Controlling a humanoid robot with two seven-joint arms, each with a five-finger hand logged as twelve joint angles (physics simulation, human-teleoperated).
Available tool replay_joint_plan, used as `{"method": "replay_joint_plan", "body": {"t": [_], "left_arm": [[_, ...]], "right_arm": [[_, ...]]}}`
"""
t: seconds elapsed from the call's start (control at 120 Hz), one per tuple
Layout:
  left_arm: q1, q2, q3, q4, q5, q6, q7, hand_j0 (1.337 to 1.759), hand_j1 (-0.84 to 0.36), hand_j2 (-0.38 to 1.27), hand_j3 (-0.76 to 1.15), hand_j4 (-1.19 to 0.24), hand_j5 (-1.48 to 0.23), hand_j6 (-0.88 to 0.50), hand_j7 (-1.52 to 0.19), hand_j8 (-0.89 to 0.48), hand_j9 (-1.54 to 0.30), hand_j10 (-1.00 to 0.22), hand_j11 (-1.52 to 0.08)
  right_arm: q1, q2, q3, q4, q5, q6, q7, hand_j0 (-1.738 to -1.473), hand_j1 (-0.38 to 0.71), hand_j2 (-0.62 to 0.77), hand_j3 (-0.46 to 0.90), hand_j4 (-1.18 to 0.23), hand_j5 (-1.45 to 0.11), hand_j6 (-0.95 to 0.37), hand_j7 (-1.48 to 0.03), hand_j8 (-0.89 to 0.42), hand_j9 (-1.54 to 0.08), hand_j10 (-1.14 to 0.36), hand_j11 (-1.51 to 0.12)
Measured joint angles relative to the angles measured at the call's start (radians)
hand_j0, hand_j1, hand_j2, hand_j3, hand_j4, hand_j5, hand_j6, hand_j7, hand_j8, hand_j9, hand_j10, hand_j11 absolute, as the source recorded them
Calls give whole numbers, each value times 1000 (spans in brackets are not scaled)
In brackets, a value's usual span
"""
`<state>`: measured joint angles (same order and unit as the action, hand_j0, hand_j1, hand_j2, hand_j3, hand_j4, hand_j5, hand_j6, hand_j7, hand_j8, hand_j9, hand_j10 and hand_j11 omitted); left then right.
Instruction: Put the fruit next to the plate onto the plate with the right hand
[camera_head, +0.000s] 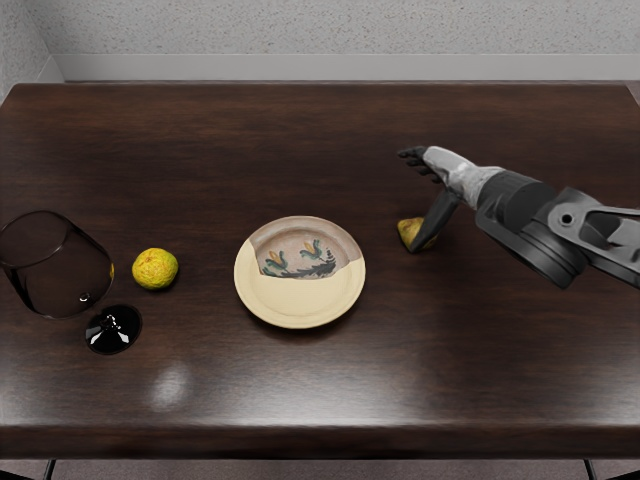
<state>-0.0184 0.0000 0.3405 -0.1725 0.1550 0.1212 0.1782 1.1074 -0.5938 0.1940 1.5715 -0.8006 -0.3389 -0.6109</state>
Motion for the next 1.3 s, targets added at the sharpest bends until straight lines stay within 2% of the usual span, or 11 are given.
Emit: {"method": "replay_joint_plan", "body": {"t": [0.125,0.392,0.775,1.075,1.3], "left_arm": [[0,0,0,0,0,0,0,1658,349,0,0,0,0,0,0,0,0,0,0],[0,0,0,0,0,0,0,1658,349,0,0,0,0,0,0,0,0,0,0],[0,0,0,0,0,0,0,1658,349,0,0,0,0,0,0,0,0,0,0],[0,0,0,0,0,0,0,1658,349,0,0,0,0,0,0,0,0,0,0],[0,0,0,0,0,0,0,1658,349,0,0,0,0,0,0,0,0,0,0]], "right_arm": [[0,5,-33,-5,-10,-34,0,-1658,-202,-23,0,-125,-161,-126,-160,-126,-161,-125,-160],[1,61,-80,-84,-15,-52,0,-1658,-180,-27,0,-144,-185,-145,-185,-145,-185,-144,-185],[1,130,-118,-171,-16,-54,0,-1658,-86,-42,0,-222,-287,-223,-286,-223,-287,-222,-287],[4,154,-119,-193,-12,-61,0,-1658,-49,-48,0,-253,-327,-254,-327,-254,-327,-253,-327],[66,157,-168,-193,38,-66,0,-1658,-42,-49,0,-258,-334,-259,-334,-259,-334,-258,-334]]}}
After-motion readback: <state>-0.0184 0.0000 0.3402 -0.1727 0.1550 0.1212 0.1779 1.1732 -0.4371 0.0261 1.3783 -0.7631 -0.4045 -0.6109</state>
